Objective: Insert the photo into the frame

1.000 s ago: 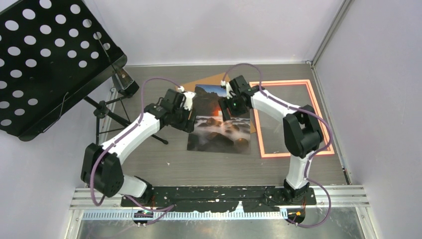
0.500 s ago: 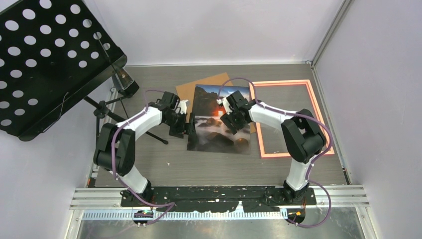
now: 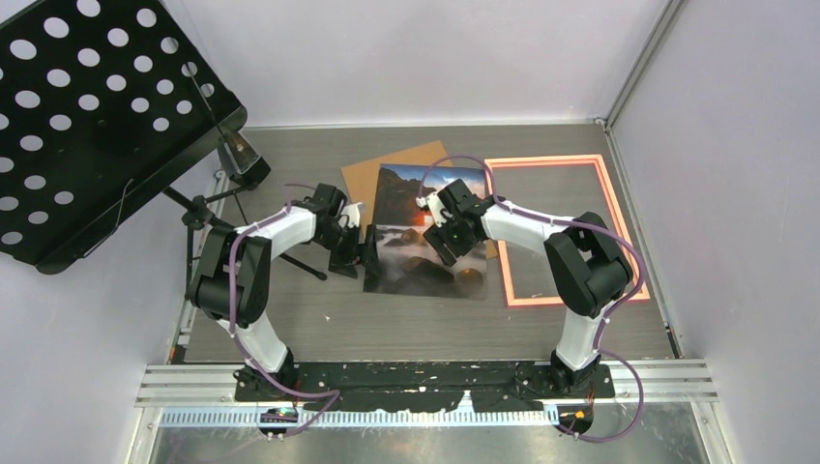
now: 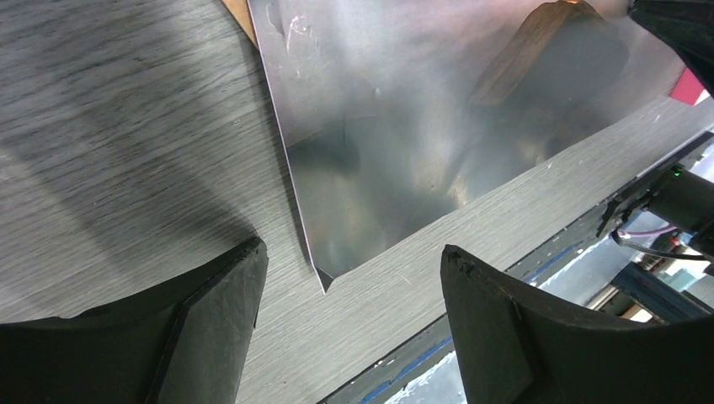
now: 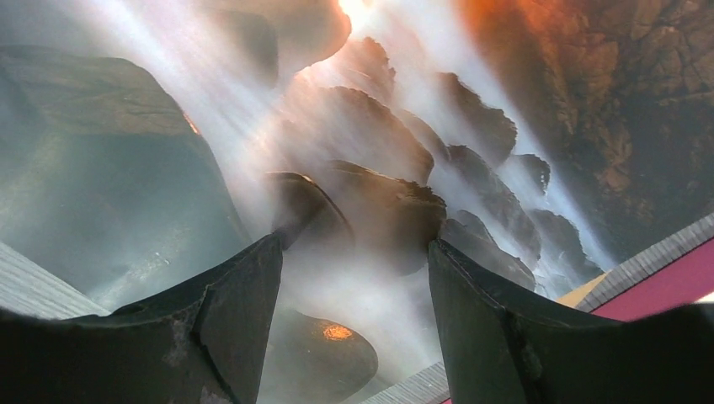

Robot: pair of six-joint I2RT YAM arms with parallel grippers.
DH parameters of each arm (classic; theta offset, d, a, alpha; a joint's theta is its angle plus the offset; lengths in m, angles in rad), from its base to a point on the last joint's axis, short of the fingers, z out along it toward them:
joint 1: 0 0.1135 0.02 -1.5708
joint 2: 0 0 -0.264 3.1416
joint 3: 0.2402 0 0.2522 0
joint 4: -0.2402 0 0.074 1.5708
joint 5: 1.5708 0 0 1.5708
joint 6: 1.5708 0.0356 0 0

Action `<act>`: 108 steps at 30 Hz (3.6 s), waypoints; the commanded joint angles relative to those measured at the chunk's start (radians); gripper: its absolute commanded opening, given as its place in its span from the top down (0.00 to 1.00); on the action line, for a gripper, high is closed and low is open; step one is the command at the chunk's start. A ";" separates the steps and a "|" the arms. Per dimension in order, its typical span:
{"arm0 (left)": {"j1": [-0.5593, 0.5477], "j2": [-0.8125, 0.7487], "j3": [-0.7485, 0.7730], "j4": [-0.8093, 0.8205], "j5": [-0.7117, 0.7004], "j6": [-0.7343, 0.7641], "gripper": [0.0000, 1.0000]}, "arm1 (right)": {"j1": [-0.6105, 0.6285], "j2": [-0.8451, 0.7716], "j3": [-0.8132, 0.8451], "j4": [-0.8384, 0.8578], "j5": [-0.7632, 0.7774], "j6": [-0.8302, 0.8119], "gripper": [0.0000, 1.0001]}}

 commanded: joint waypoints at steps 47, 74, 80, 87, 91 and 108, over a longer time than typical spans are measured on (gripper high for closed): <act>0.109 0.084 -0.194 0.379 0.539 -0.161 0.65 | 0.008 0.047 -0.007 0.015 -0.189 0.007 0.32; 0.108 -0.183 0.383 -0.234 0.052 0.087 1.00 | -0.177 -0.180 0.261 -0.058 -0.273 0.178 0.10; 0.085 -0.226 0.573 -0.354 -0.077 0.136 1.00 | -0.189 -0.210 0.336 -0.062 -0.306 0.245 0.10; -0.010 -0.252 0.764 -0.466 -0.234 0.217 1.00 | -0.221 -0.213 0.380 -0.027 -0.397 0.370 0.11; -0.134 -0.291 0.835 -0.473 -0.355 0.276 1.00 | -0.270 -0.227 0.349 0.073 -0.512 0.486 0.12; -0.750 -0.316 0.501 -0.182 -0.946 0.496 1.00 | -0.438 -0.324 0.134 0.321 -0.764 0.763 0.13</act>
